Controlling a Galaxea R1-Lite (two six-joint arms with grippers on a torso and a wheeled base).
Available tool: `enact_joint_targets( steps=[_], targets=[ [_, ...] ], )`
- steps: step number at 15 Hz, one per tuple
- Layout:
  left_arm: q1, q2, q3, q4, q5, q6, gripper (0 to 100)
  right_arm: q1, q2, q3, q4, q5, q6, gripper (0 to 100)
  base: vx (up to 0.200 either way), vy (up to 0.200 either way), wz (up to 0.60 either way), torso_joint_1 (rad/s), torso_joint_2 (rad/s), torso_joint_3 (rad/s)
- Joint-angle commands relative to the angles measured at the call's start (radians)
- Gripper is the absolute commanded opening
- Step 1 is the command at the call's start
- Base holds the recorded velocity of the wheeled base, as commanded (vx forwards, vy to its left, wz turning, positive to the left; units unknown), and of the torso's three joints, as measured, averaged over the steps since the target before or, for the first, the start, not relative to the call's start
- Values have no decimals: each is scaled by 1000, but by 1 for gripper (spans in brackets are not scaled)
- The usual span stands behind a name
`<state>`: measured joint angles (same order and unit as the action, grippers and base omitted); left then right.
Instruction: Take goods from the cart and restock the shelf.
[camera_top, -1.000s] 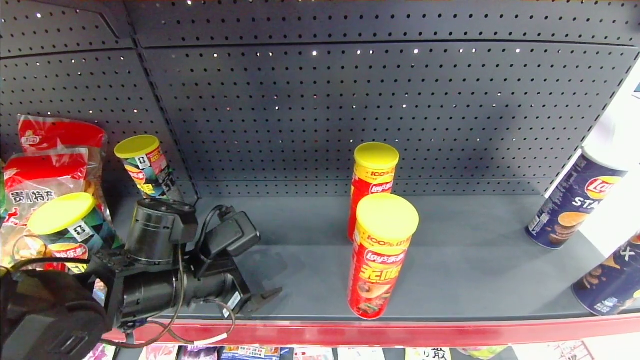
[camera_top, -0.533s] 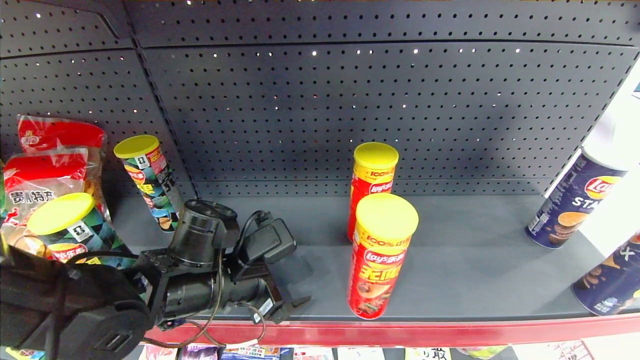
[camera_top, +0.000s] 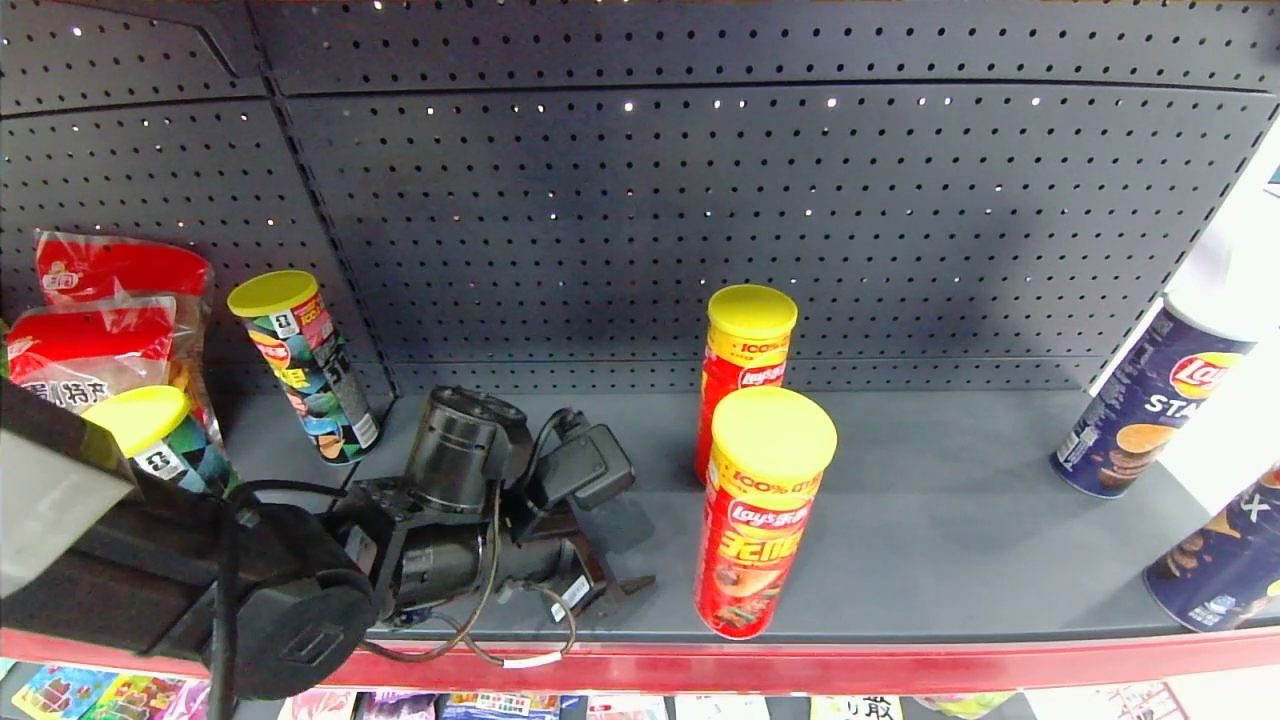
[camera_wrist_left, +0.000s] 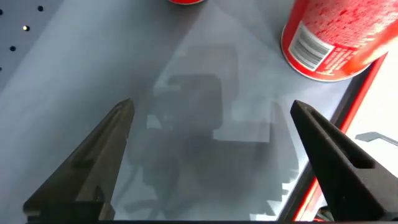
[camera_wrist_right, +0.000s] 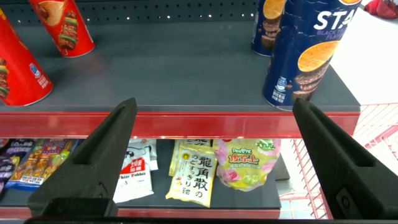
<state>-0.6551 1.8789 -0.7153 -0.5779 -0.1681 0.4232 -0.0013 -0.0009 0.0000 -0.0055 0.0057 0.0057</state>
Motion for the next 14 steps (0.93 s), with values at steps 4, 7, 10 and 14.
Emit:
enact_joint_targets(
  steps=[4,7,10,14],
  targets=[
    [-15,31,-29,0,-2,0,100,0,1,0,-1,0,0,100,0,0,0,0,0,0],
    [-21,43,-42,0,-2,0,100,0,1,0,-1,0,0,100,0,0,0,0,0,0],
    [-38,48,-58,0,-2,-17,100,0,1,0,-1,0,0,100,0,0,0,0,0,0],
    [-44,55,-69,0,-2,-17,100,0,1,0,-1,0,0,100,0,0,0,0,0,0]
  ],
)
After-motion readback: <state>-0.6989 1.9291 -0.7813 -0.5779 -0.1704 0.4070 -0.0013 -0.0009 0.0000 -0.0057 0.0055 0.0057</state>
